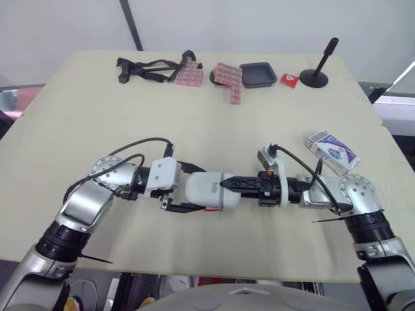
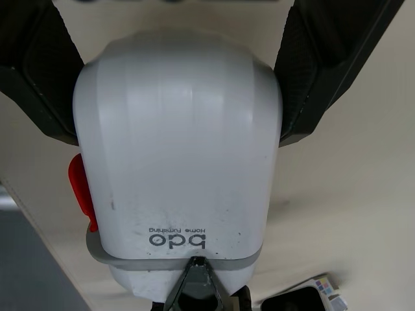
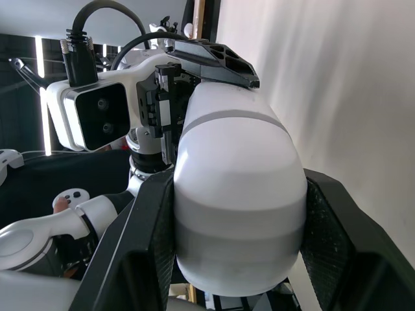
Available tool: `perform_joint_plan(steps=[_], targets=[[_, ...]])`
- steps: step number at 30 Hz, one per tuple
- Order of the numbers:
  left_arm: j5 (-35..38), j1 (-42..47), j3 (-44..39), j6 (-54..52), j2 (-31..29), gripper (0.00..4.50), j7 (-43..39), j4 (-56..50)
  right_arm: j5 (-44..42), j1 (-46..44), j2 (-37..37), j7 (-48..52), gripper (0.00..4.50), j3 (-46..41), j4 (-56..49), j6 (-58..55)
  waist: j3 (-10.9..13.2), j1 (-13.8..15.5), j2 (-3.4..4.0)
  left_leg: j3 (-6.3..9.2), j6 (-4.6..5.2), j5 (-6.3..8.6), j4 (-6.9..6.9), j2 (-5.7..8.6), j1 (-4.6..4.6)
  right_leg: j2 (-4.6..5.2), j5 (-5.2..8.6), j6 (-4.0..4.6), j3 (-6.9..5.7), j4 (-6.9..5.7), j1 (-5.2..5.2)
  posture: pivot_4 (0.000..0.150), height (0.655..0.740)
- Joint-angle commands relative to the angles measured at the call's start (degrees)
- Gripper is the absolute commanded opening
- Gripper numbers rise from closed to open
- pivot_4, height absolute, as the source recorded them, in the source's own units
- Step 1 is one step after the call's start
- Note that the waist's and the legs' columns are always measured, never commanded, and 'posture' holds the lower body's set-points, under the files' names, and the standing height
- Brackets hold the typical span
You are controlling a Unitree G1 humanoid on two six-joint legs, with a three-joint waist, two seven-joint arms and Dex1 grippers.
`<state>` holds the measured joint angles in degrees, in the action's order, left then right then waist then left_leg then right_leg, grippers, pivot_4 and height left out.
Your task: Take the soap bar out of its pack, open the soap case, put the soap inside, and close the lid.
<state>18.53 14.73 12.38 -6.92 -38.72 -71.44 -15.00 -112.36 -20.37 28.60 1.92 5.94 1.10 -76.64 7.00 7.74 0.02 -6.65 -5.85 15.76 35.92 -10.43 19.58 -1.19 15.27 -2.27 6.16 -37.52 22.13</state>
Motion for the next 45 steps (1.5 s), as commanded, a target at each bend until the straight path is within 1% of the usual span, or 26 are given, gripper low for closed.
perform_joint_plan(steps=[1,6,12,16,19,24,25,27,30,34,42,45], targets=[[0.0,-1.5,-3.7,0.2,-2.3,3.47,0.8,2.7,-0.6,0.1,4.1,0.6,2.11,-1.7,0.9,-1.5,0.0,0.0,0.00,0.00,0.00,0.00,0.00,0.00,0.00,-0.01,0.00,0.00,0.00,0.01,0.00,0.150,0.7400],[0.1,-2.3,-3.9,1.6,-2.9,3.47,0.9,3.6,-0.6,-1.6,4.4,-1.1,2.11,-2.0,2.9,-0.8,0.0,0.1,0.00,0.00,0.01,-0.01,0.02,0.01,0.01,-0.04,0.00,0.00,-0.01,0.00,0.00,0.150,0.7400],[0.1,-2.8,-3.8,2.7,-3.2,3.47,1.3,4.3,-0.6,-3.3,2.5,-5.7,2.11,-3.6,6.5,0.1,0.0,0.1,-0.01,0.00,0.01,-0.01,0.02,0.01,0.00,-0.06,0.00,0.00,-0.01,-0.01,0.00,0.150,0.7400],[-0.1,-3.2,-3.5,3.7,-3.3,3.47,1.3,5.1,-0.6,-2.9,2.9,-7.4,2.11,-0.4,1.0,0.5,0.0,0.1,0.00,0.00,0.01,-0.01,0.02,0.01,0.02,-0.07,0.00,0.00,-0.01,0.00,0.00,0.150,0.7400],[-0.1,-3.3,-3.3,4.0,-3.3,3.47,1.3,5.2,-0.6,-2.6,2.4,-10.9,2.11,0.6,-3.7,3.5,0.0,0.2,0.00,0.00,0.01,-0.01,0.02,0.00,0.00,-0.06,0.00,0.00,-0.01,-0.01,0.00,0.150,0.7400],[0.0,-3.5,-2.9,4.0,-3.4,3.47,1.6,4.7,-0.6,-1.6,-0.1,-11.9,2.11,0.9,-6.0,5.7,0.0,0.1,-0.01,0.00,0.01,-0.01,0.02,0.00,-0.01,0.00,0.00,0.00,-0.02,-0.01,0.00,0.150,0.7400],[0.0,-3.5,-2.8,4.0,-3.5,3.47,1.6,4.7,-0.6,-1.0,-1.1,-11.9,3.16,0.5,-5.5,5.7,0.0,0.1,-0.01,0.00,0.01,-0.01,0.02,0.00,-0.01,0.00,0.00,0.00,-0.02,-0.01,0.00,0.150,0.7400],[0.1,-3.4,-2.9,3.8,-3.5,3.47,1.7,4.5,-0.6,-0.4,-2.8,-12.0,3.71,-0.6,-4.2,5.6,0.0,0.0,-0.03,0.00,0.01,0.00,0.01,-0.01,-0.03,0.01,0.00,0.00,-0.01,-0.02,0.00,0.150,0.7400],[0.2,-3.4,-3.2,3.8,-3.5,3.47,1.8,4.7,-0.6,0.2,-6.8,-9.8,3.71,-3.3,-1.2,4.1,0.0,-0.1,-0.03,0.00,0.00,0.00,0.01,-0.01,-0.01,0.12,0.00,0.00,-0.04,-0.01,0.03,0.150,0.7400],[0.1,-3.5,-3.6,4.5,-3.1,3.47,2.3,4.7,-0.6,0.6,-9.3,-8.6,3.71,-5.5,1.2,1.7,0.0,-0.1,-0.03,0.00,0.00,-0.01,0.01,0.00,0.00,0.12,0.00,0.00,-0.05,-0.02,0.03,0.150,0.7400],[0.1,-2.6,-4.1,3.8,-2.8,3.47,3.2,4.2,-0.6,-1.9,-7.4,-2.4,3.71,-4.9,6.6,-4.0,0.0,-0.1,-0.03,0.00,0.01,-0.01,0.01,0.00,0.00,0.10,0.00,0.00,-0.05,-0.03,0.03,0.150,0.7400],[0.1,-2.6,-4.2,3.6,-2.9,3.47,3.2,4.0,-0.6,-3.3,-7.2,-2.8,3.71,-3.8,8.5,-4.8,0.0,-0.2,-0.03,0.00,0.01,-0.01,0.02,0.00,-0.01,0.09,0.00,0.00,-0.05,-0.05,0.03,0.150,0.7400]])
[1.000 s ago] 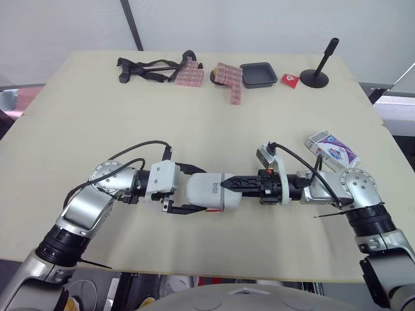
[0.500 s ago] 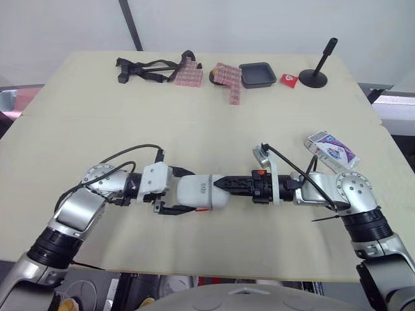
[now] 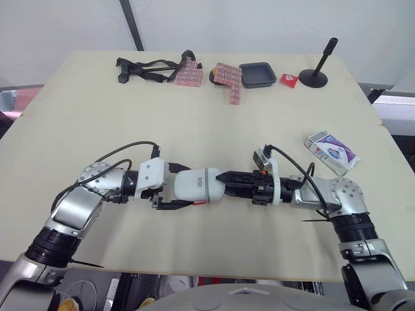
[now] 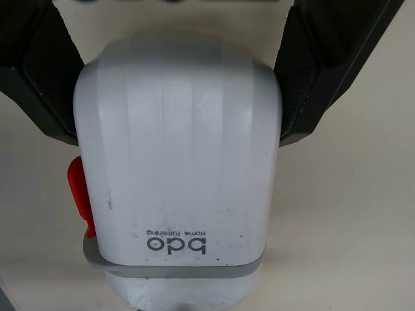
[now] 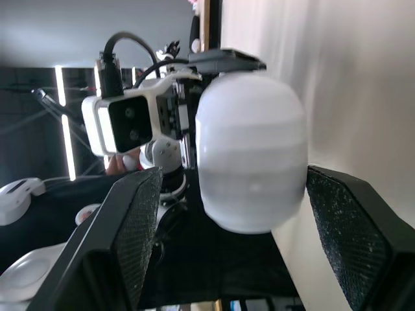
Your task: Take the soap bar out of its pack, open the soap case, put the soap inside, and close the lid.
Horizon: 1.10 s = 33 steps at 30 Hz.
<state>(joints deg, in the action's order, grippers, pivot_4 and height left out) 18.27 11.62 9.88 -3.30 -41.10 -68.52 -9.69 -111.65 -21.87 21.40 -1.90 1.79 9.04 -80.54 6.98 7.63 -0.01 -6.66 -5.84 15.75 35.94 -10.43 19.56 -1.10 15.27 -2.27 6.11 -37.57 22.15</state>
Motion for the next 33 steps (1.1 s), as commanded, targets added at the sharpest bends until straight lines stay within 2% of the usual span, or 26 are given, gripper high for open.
perform_joint_plan(steps=[1,2,7,15,17,18,33], targets=[[0.3,0.5,-1.7,-0.2,-0.5,3.47,0.4,-1.4,-1.3,-2.0,-0.1,0.8,3.71,0.5,0.9,-0.9,0.0,0.0,0.00,0.00,0.00,0.00,0.00,0.00,-0.01,-0.01,0.00,0.00,0.00,-0.01,0.00,0.150,0.7400],[0.3,0.5,-1.6,-0.3,-0.5,3.47,0.4,-1.6,-1.3,-2.1,-0.4,-0.1,3.71,0.5,1.2,-0.7,0.0,0.0,0.00,0.00,0.00,0.00,0.00,0.00,-0.01,-0.01,0.00,0.00,0.00,-0.01,0.00,0.150,0.7400],[0.5,0.4,-1.5,-1.1,-0.5,3.47,0.6,-2.5,-1.3,-2.8,-1.2,-1.9,2.30,0.3,2.3,-0.5,0.0,0.2,0.00,0.00,0.00,0.00,0.01,0.01,0.01,-0.10,0.00,0.00,-0.01,0.00,0.00,0.150,0.7400],[0.7,1.2,-1.7,-2.6,-0.7,3.47,0.4,-3.0,-1.3,-3.7,-1.3,-3.9,2.30,1.0,2.4,-0.4,0.0,0.1,0.00,0.00,0.00,0.00,0.02,0.01,-0.01,-0.06,0.00,0.00,-0.03,-0.03,0.00,0.150,0.7400],[0.6,0.8,-1.7,-2.0,-0.7,3.47,0.1,-2.5,-1.3,-3.4,-1.4,-4.0,2.01,1.1,2.0,-0.3,0.0,0.1,0.00,0.00,0.00,0.00,0.01,0.01,0.01,-0.07,0.00,0.00,-0.03,-0.02,0.00,0.150,0.7400],[0.5,0.6,-1.8,-1.7,-0.7,3.47,0.0,-2.3,-1.3,-3.2,-1.5,-3.9,2.01,1.0,1.9,-0.3,0.0,0.1,0.00,0.00,0.00,0.00,0.02,0.01,0.01,-0.06,0.00,0.00,-0.03,-0.02,0.00,0.150,0.7400],[-0.7,-1.1,-1.7,2.9,-0.3,3.47,-1.1,1.3,-1.3,-1.0,5.3,5.3,2.01,-3.6,0.7,-1.1,0.0,0.0,0.00,0.00,0.00,0.00,0.02,0.00,0.00,-0.01,0.00,0.00,-0.04,-0.02,-0.01,0.150,0.7400]])
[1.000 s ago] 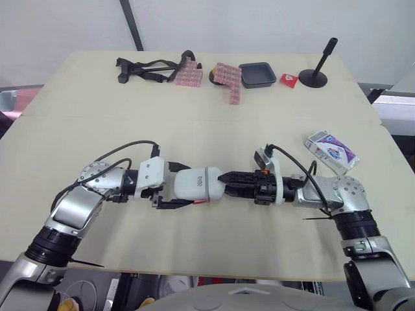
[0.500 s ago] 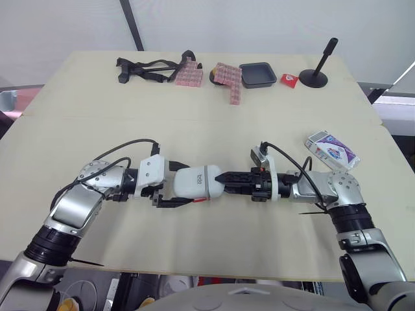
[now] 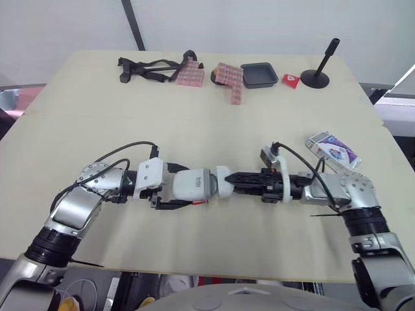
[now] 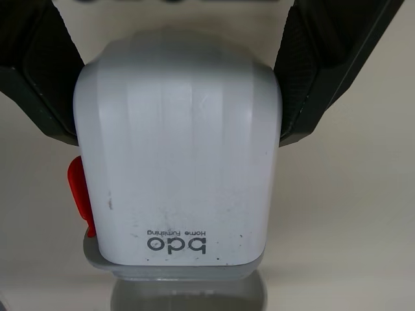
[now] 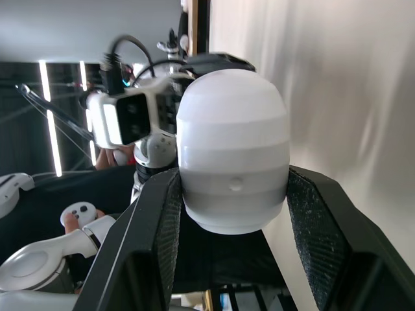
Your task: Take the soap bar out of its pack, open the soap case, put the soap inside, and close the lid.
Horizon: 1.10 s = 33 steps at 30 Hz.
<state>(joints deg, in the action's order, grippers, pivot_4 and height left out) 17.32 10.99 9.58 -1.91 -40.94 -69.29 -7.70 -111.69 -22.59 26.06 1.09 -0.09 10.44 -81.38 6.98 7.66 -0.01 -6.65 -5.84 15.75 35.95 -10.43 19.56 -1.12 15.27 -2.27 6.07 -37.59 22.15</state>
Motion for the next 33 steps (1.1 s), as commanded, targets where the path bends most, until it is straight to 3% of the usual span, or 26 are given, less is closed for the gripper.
perform_joint_plan(steps=[1,6,12,15,17,22,28,33], targets=[[0.2,-0.6,-1.4,1.8,-0.5,3.47,-0.3,-0.5,-1.3,-0.1,0.6,2.1,2.01,-1.8,-1.4,0.2,0.0,0.0,0.00,0.00,0.00,0.00,0.00,0.00,0.00,0.00,0.00,0.00,0.00,0.00,0.00,0.150,0.7400],[0.1,-1.0,-1.4,2.2,-0.4,3.47,-0.1,-0.5,-1.3,-0.9,1.1,1.1,2.01,-2.0,-2.6,1.1,0.0,0.2,0.00,0.00,0.00,0.00,0.00,0.00,0.01,-0.06,0.00,0.00,0.00,0.02,0.00,0.150,0.7400],[-0.2,-0.4,-1.2,3.3,-0.1,3.47,-0.4,1.5,-1.3,-0.5,6.6,-5.3,2.01,-5.0,-8.4,4.7,0.0,0.5,-0.01,0.00,0.01,0.00,0.03,0.02,0.01,-0.07,0.00,0.00,0.00,0.02,-0.01,0.150,0.7400],[0.2,2.0,-1.5,4.4,0.3,3.47,-1.6,5.1,-1.3,-1.9,15.4,-18.8,2.01,-2.2,-13.7,6.7,0.0,0.7,0.02,0.00,0.01,0.00,0.03,0.03,0.02,-0.07,0.00,0.00,0.04,0.02,-0.01,0.150,0.7400],[-0.5,3.9,-0.7,6.1,1.1,3.47,-2.5,8.5,-1.3,-5.2,12.1,-27.7,2.01,-5.9,-12.2,9.2,0.0,0.9,-0.03,-0.01,0.02,-0.01,0.05,0.05,-0.05,-0.10,0.00,-0.01,0.06,0.03,-0.04,0.150,0.7400],[-1.9,6.9,0.5,8.9,2.7,3.47,-4.5,13.7,-1.3,-12.8,18.0,-34.3,2.01,-8.0,-7.4,5.4,0.0,0.4,-0.02,-0.05,-0.04,-0.04,0.06,0.07,-0.08,-0.13,0.00,-0.01,0.12,-0.12,-0.01,0.150,0.7400],[-2.7,9.8,0.8,10.9,3.7,3.47,-6.9,18.3,-1.3,-19.3,40.7,-26.5,2.01,0.4,2.9,-5.8,0.1,3.2,0.08,-0.02,-0.06,0.03,-0.10,0.06,-0.05,-0.29,0.00,-0.03,0.15,0.34,-0.19,0.150,0.7400],[-3.4,11.2,1.2,12.1,5.0,3.47,-7.9,20.1,-1.3,-14.3,52.3,-16.6,2.01,8.2,1.4,-8.1,0.1,4.2,0.07,0.01,-0.14,0.09,-0.11,-0.06,-0.09,-0.39,0.00,-0.04,0.15,0.53,-0.34,0.150,0.7400]])
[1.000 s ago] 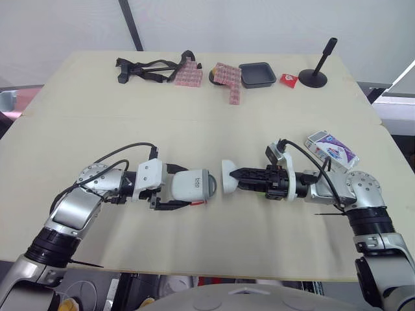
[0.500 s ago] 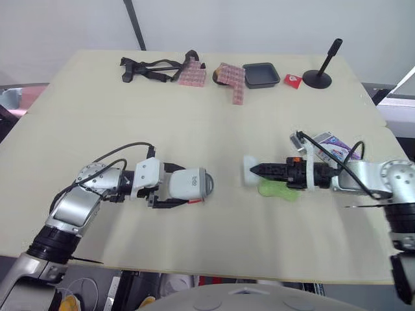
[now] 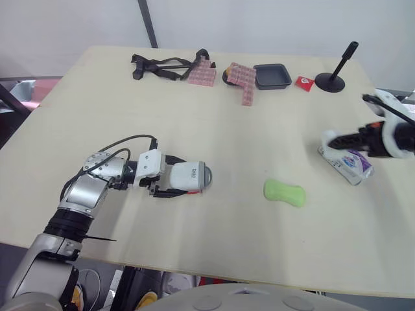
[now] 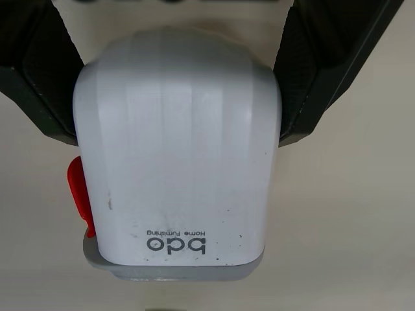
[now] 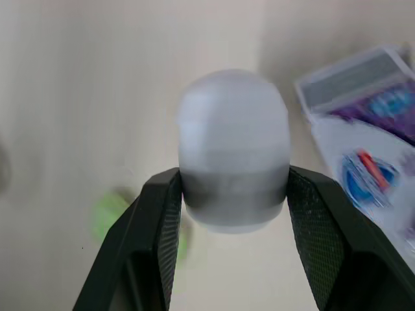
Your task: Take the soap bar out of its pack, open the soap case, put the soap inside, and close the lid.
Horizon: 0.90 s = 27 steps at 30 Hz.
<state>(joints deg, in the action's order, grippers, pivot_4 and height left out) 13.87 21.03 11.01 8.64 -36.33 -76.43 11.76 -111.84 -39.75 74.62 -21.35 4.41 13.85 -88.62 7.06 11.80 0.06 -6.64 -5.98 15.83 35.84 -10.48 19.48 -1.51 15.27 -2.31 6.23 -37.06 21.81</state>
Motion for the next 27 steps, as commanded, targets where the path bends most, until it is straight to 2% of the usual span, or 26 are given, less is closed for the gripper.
perform_joint_plan(steps=[1,7,14,16,21,27], targets=[[-0.1,1.5,-0.2,1.7,0.6,3.47,-0.8,0.9,-1.2,3.9,4.6,7.4,2.01,4.6,-2.8,-0.7,0.0,0.2,-0.01,0.00,0.00,0.00,0.01,0.00,0.00,0.00,0.00,0.00,0.01,0.00,0.00,0.150,0.7400],[-0.4,2.2,0.1,2.5,1.2,3.47,-1.2,1.9,-1.2,11.4,7.4,10.4,2.01,7.0,-6.9,3.2,0.0,0.2,0.02,0.00,0.00,0.00,0.12,-0.01,-0.04,0.06,0.00,0.00,0.02,-0.20,0.00,0.150,0.7400],[-0.4,1.7,0.0,2.3,1.3,3.47,-0.9,1.2,-1.2,24.3,3.1,-0.3,2.01,0.7,-8.6,10.0,0.0,0.5,0.00,0.01,0.07,0.04,0.27,-0.02,0.07,0.09,0.00,0.01,-0.01,-0.17,0.00,0.150,0.7400],[-0.3,1.6,0.0,2.2,1.2,3.47,-1.0,1.0,-1.2,26.6,1.2,-2.9,3.03,-1.7,-9.8,11.0,0.0,0.3,-0.07,0.00,0.07,0.04,0.31,-0.02,0.07,0.12,0.00,0.01,-0.02,-0.22,0.01,0.150,0.7400],[-0.6,2.0,0.1,2.4,1.2,3.47,-1.1,1.3,-1.2,27.9,0.0,-6.6,4.48,-6.0,-12.6,11.8,0.0,-0.6,-0.07,0.01,0.08,0.03,0.38,0.01,0.07,0.25,0.00,0.01,-0.08,-0.25,0.02,0.150,0.7400],[-0.9,2.4,0.4,2.4,1.7,3.47,-1.2,1.6,-1.2,28.0,6.2,3.3,4.48,-5.6,-16.2,8.7,0.0,-1.1,-0.05,0.01,0.08,0.03,0.36,0.00,0.09,0.19,0.00,0.00,-0.07,-0.25,0.02,0.150,0.7400]])
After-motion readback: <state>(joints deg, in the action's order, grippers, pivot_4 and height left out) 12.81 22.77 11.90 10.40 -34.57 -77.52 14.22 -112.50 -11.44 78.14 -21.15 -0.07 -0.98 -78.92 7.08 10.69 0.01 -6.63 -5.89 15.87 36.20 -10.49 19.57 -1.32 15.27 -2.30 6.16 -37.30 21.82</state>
